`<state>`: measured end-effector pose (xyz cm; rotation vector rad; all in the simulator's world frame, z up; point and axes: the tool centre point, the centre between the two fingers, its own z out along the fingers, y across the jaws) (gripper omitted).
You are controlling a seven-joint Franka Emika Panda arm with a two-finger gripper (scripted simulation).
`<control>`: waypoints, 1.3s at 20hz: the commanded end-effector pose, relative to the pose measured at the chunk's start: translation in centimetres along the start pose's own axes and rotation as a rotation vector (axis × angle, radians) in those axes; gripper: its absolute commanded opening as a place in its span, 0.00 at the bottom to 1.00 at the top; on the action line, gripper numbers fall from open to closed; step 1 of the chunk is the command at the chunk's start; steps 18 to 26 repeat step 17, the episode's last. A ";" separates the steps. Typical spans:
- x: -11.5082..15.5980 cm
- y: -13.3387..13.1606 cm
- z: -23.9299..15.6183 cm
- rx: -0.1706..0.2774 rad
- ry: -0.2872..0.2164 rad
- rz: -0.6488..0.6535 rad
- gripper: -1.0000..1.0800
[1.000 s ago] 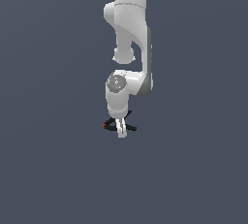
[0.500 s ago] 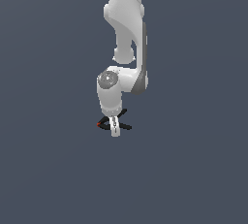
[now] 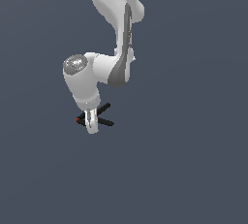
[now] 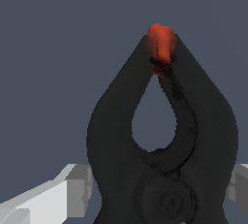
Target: Pick up the object and move it to a goal position.
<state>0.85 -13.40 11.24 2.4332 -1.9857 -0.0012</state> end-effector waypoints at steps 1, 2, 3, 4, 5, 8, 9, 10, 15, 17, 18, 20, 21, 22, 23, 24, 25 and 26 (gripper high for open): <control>2.3 0.0 -2.0 0.001 0.001 0.000 0.00; 3.1 0.0 -2.7 0.001 0.001 0.000 0.00; 3.8 -0.1 -3.3 0.001 0.001 -0.001 0.00; 4.5 -0.1 -3.9 0.001 0.001 -0.001 0.00; 5.1 -0.1 -4.4 0.001 0.001 -0.001 0.00; 6.5 -0.2 -5.6 0.001 0.001 -0.001 0.00; 6.9 -0.3 -5.9 0.001 0.001 -0.001 0.00; 7.2 -0.3 -6.1 0.001 0.001 -0.001 0.00; 8.0 -0.4 -6.8 0.001 0.000 -0.001 0.00; 8.0 -0.5 -6.8 0.001 0.000 -0.001 0.00; 8.0 -0.5 -6.8 0.001 0.000 -0.001 0.00; 8.0 -0.5 -6.8 0.001 0.000 -0.001 0.00; 8.0 -0.5 -6.8 0.001 0.000 -0.001 0.00; 8.0 -0.5 -6.8 0.001 0.000 -0.001 0.00; 8.0 -0.5 -6.8 0.001 0.000 -0.001 0.00; 8.0 -0.5 -6.8 0.001 0.000 -0.001 0.00; 8.0 -0.5 -6.8 0.001 0.000 -0.001 0.00; 8.0 -0.5 -6.8 0.001 0.000 -0.001 0.00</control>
